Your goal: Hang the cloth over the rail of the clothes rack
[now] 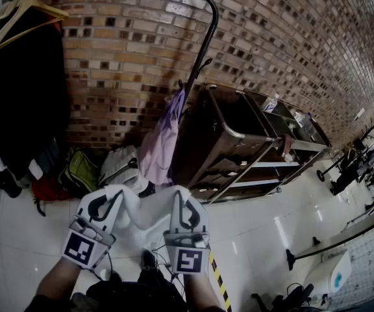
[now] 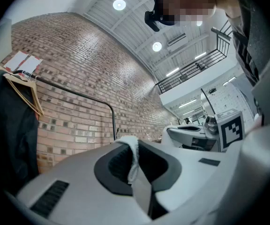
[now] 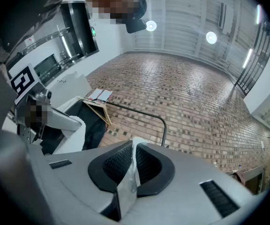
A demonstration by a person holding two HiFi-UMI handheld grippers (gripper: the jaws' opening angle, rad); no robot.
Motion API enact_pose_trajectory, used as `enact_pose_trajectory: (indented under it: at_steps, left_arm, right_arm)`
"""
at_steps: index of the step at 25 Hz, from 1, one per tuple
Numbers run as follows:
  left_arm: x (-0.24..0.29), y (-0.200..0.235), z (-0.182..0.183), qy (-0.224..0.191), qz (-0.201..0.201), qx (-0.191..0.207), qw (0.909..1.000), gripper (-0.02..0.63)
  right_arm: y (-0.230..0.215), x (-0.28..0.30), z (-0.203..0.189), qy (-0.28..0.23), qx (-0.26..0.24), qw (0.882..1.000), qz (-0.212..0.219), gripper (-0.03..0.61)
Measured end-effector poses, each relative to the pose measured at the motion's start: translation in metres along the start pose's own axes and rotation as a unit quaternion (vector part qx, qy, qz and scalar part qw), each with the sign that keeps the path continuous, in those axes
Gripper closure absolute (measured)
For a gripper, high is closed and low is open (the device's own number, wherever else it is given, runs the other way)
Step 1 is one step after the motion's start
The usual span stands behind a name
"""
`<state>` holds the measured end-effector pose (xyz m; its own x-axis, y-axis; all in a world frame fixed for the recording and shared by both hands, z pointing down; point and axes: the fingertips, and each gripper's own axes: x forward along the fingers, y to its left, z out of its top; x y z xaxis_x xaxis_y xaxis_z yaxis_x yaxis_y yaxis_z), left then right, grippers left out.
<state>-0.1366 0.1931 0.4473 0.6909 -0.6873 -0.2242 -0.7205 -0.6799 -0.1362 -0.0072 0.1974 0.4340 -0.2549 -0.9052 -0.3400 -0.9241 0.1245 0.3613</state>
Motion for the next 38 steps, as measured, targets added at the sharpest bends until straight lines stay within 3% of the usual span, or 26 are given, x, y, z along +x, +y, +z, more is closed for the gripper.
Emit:
enact_pose_trajectory:
  at_steps: [8, 16, 22, 29, 34, 38]
  left_arm:
    - [0.107, -0.022, -0.014, 0.006, 0.008, 0.033, 0.9994, 0.571]
    - [0.215, -0.029, -0.028, 0.0, 0.03, 0.021, 0.9993, 0.571]
    - [0.28, -0.036, -0.032, -0.012, 0.043, 0.018, 0.9988, 0.571]
    - [0.347, -0.039, -0.044, 0.006, 0.055, -0.003, 0.9985, 0.571]
    - [0.391, -0.019, -0.044, 0.007, 0.048, -0.022, 0.9986, 0.571]
    - [0.429, 0.001, -0.041, -0.003, 0.031, -0.013, 0.9994, 0.571]
  right_arm:
    - [-0.083, 0.041, -0.042, -0.009, 0.003, 0.999, 0.031, 0.538]
    - [-0.169, 0.094, -0.078, -0.033, 0.002, 0.998, 0.046, 0.538]
    - [-0.22, 0.125, -0.108, -0.01, 0.018, 0.998, 0.059, 0.538]
    - [-0.261, 0.167, -0.132, 0.004, 0.045, 0.995, 0.086, 0.538]
    - [-0.281, 0.209, -0.138, 0.005, 0.029, 0.996, 0.089, 0.538]
    - [-0.288, 0.244, -0.142, 0.002, 0.015, 0.997, 0.077, 0.538]
